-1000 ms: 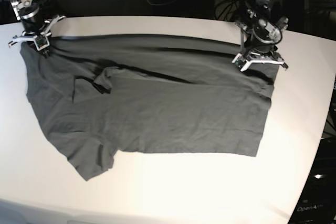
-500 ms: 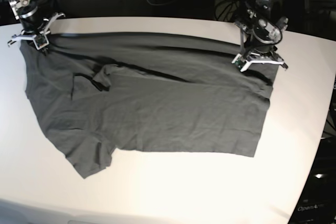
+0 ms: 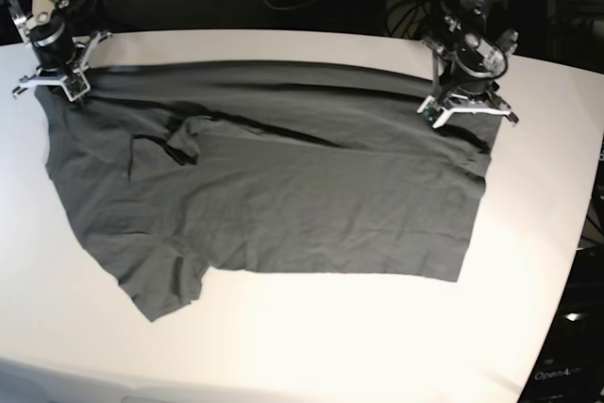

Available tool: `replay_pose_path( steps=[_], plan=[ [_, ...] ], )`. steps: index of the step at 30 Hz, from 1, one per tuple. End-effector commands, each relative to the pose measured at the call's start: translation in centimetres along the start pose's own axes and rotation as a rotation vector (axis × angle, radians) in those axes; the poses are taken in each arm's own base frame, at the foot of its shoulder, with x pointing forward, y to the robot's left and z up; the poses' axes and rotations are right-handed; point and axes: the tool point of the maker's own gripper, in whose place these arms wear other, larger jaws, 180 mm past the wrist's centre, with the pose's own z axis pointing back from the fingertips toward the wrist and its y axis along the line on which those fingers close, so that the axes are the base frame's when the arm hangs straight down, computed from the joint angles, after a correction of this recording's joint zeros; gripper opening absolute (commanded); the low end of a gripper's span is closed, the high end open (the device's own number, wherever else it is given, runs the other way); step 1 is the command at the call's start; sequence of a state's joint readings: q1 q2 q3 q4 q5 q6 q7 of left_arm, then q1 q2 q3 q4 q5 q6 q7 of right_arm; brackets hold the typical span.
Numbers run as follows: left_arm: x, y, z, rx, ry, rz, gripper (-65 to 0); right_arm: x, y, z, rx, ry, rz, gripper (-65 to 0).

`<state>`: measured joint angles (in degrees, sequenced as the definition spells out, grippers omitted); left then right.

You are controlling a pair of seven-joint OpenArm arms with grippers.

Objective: Fold the T-shirt properly

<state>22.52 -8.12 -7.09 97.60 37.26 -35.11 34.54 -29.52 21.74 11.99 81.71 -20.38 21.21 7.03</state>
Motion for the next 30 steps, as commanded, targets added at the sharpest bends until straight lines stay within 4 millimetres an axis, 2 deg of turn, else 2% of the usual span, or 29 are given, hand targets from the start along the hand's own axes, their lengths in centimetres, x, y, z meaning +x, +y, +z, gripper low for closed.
replay_pose_path(
  steps=[1,10,21,30],
  plan=[
    [-5.5,-3.6,0.1,-0.128,0.216,-0.061,-62.3,-2.5,0.1,1.0,0.022,0.109,0.04,-64.7],
    [-5.4,-3.5,0.0,-0.127,0.214,-0.059,-62.4,0.0,-2.7,2.9,-0.059,0.051,0.084,-64.7],
    [-5.4,-3.5,0.0,-0.127,0.218,-0.058,-62.4,1.1,-2.7,2.4,-0.011,0.029,0.033,-64.9],
    [-4.4,-4.0,0.1,-0.131,0.193,-0.041,-62.4,1.6,-2.8,2.1,-0.011,0.014,0.018,-64.9]
  ],
)
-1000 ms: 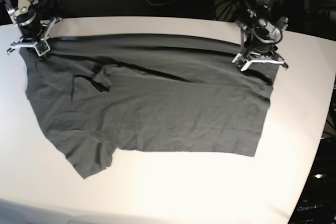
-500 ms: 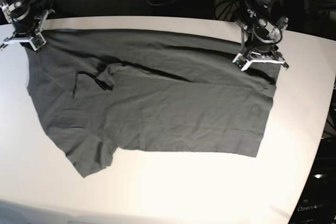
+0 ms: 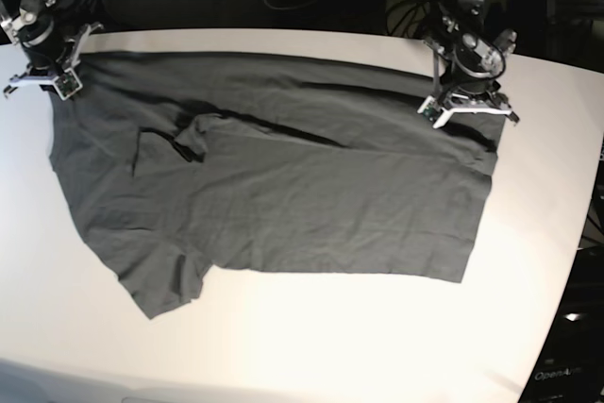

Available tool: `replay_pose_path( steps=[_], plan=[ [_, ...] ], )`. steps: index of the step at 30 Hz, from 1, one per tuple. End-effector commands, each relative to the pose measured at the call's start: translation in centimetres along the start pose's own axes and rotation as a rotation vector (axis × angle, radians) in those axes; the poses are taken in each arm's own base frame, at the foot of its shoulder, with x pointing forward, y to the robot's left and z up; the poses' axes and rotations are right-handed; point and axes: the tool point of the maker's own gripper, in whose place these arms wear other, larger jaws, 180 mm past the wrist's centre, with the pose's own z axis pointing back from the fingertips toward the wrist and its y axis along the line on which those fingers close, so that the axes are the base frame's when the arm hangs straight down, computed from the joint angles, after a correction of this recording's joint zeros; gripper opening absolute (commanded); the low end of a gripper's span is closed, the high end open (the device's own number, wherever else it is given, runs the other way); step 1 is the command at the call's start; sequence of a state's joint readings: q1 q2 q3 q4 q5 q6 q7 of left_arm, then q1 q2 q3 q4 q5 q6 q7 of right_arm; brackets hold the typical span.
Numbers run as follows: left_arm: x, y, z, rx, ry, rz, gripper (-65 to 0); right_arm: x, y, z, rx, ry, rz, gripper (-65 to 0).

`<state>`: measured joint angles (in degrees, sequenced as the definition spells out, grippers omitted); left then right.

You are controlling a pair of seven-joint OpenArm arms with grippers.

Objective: Fold the T-shirt properly

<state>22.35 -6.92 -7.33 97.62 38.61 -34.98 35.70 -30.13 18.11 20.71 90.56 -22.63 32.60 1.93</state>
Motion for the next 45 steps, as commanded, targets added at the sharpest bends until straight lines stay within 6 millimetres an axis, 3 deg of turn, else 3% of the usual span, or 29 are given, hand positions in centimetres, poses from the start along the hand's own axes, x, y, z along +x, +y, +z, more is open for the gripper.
replay_pose_path(
  steps=[1,15,34,37,45],
  plan=[
    [-4.2,-3.9,0.1,-0.138,0.166,-0.046,-62.4,0.7,-1.2,0.2,-0.027,-0.026,0.018,-64.9],
    [1.1,-0.6,2.6,-0.017,0.029,-0.018,-62.4,0.6,-1.1,0.2,-0.026,-0.025,0.016,-64.9],
    [1.6,1.3,2.6,0.046,0.041,-0.036,-62.3,0.0,0.0,0.0,-0.016,0.01,0.047,-64.9],
    [2.4,2.1,3.4,0.072,0.013,-0.031,-62.3,-0.1,0.6,0.0,-0.013,0.022,0.058,-64.9],
    [4.4,3.8,5.4,0.14,-0.053,-0.013,-62.3,0.5,0.0,-0.4,-0.028,0.011,0.065,-64.9]
  ],
)
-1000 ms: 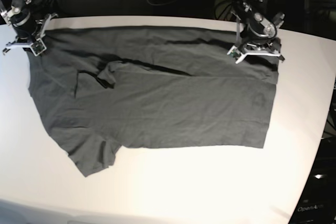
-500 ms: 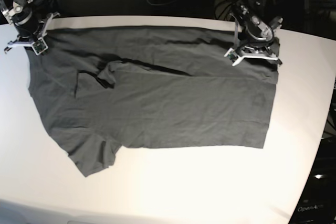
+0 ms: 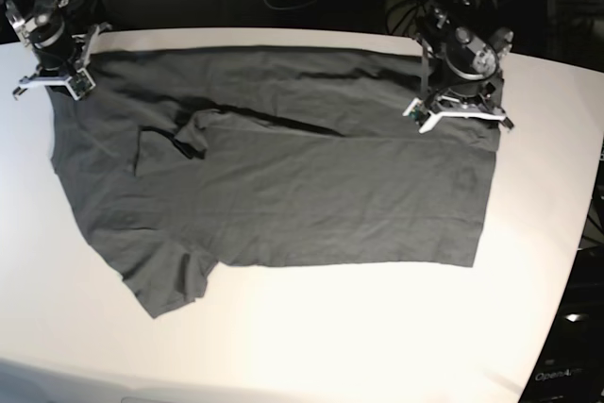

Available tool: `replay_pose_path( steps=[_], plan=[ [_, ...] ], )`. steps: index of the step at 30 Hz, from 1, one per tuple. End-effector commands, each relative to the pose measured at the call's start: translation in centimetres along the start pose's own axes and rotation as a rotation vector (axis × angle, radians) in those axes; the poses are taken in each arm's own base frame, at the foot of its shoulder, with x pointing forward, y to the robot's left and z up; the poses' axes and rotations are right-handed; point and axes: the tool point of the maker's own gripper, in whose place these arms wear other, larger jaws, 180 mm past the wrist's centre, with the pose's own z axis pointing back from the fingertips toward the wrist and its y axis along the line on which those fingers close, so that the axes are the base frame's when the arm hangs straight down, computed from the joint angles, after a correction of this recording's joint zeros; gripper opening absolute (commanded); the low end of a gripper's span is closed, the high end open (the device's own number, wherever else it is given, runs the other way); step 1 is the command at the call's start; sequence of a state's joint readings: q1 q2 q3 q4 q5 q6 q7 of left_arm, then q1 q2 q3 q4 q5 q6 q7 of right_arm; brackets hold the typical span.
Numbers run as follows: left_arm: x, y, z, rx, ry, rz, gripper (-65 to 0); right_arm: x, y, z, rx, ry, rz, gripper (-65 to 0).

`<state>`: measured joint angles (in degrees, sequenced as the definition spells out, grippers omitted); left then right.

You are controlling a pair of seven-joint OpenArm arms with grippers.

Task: Fold the T-shirt properly
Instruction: 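Release the shirt and move both arms outward beside it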

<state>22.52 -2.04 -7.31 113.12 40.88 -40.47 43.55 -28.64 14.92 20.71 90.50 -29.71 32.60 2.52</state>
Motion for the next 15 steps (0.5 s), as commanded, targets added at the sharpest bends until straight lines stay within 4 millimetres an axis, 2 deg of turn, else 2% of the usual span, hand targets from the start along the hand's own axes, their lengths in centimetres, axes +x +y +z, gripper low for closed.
replay_pose_path(
  steps=[1,4,7,9,11,15],
  plan=[
    [0.5,0.8,0.4,0.029,-0.012,0.01,-62.3,0.5,-1.2,0.3,-0.027,-0.021,0.017,-64.9],
    [0.6,1.2,0.8,0.044,-0.018,0.025,-62.3,1.1,-2.0,0.5,-0.046,-0.034,0.034,-64.9],
    [0.0,2.6,1.0,0.081,-0.005,0.083,-62.3,2.6,-3.8,1.4,-0.088,-0.063,0.061,-64.9],
    [0.0,4.9,0.9,0.135,-0.002,0.138,-62.3,4.3,-4.8,1.6,-0.074,-0.097,0.066,-64.9],
    [-0.5,7.1,0.9,0.188,0.015,0.181,-62.3,5.5,-6.7,1.7,-0.129,-0.124,0.036,-64.9],
    [-1.4,13.1,1.4,0.318,0.09,0.282,-62.3,8.1,-12.5,1.1,-0.305,-0.139,-0.025,-64.7]
  ],
)
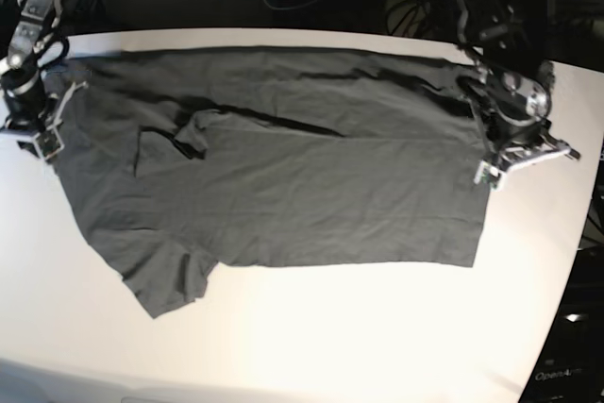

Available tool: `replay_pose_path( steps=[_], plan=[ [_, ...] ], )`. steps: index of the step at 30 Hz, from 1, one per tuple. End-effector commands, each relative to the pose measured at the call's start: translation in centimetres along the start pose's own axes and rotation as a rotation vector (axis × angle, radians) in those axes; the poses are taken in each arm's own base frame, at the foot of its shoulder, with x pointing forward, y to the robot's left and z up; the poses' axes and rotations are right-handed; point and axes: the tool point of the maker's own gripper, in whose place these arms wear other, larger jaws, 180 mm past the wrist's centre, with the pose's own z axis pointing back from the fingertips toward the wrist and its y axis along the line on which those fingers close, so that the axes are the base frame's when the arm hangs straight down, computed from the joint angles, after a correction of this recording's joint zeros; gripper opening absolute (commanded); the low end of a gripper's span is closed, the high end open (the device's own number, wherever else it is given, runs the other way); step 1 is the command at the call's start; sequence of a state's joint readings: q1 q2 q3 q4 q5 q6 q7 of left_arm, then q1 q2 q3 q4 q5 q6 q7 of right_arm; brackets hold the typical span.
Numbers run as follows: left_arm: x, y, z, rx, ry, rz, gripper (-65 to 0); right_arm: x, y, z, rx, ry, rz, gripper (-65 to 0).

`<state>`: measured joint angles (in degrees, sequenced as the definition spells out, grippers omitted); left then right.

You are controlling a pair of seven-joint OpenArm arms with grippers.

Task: Fold the T-shirt properly
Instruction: 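Release the shirt and move both arms outward beside it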

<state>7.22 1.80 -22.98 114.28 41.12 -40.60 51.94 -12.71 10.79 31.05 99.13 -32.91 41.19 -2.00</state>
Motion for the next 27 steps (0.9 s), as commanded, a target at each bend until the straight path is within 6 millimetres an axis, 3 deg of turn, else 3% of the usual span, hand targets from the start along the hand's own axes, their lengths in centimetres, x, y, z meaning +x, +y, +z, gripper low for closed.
replay_pose_path(
  steps=[1,3,5,11,14,20,23,25,27],
  plan=[
    [1.3,2.4,0.0,0.059,-0.018,0.033,-62.3,1.8,-2.9,-0.4,-0.09,-0.031,-0.001,-64.7],
    [2.3,5.8,-0.9,0.119,0.007,0.068,-62.3,3.4,-5.7,-1.8,-0.177,0.016,-0.026,-64.9],
    [3.1,7.0,-2.2,0.117,0.032,0.08,-62.3,4.0,-7.4,-2.8,-0.225,0.084,-0.061,-64.9],
    [5.5,6.6,-7.7,0.002,0.095,0.026,-62.3,3.9,-11.0,-5.4,-0.275,0.291,-0.128,-64.7],
    [6.1,5.4,-9.9,-0.073,0.135,0.01,-62.3,4.0,-11.1,-7.5,-0.231,0.341,-0.168,-64.7],
    [7.3,5.7,-10.4,-0.09,0.136,0.015,-62.3,5.0,-10.4,-10.8,-0.138,0.341,-0.208,-64.7],
    [7.9,5.8,-10.3,-0.09,0.128,0.021,-62.2,6.7,-9.0,-13.6,-0.04,0.323,-0.252,-64.7],
    [8.3,6.1,-10.4,-0.092,0.128,0.026,-62.1,8.0,-9.4,-14.9,-0.001,0.307,-0.283,-64.7],
    [7.0,5.1,-11.0,-0.121,0.199,0.005,-62.1,8.9,-8.8,-16.2,0.059,0.297,-0.311,-64.7]
  ],
)
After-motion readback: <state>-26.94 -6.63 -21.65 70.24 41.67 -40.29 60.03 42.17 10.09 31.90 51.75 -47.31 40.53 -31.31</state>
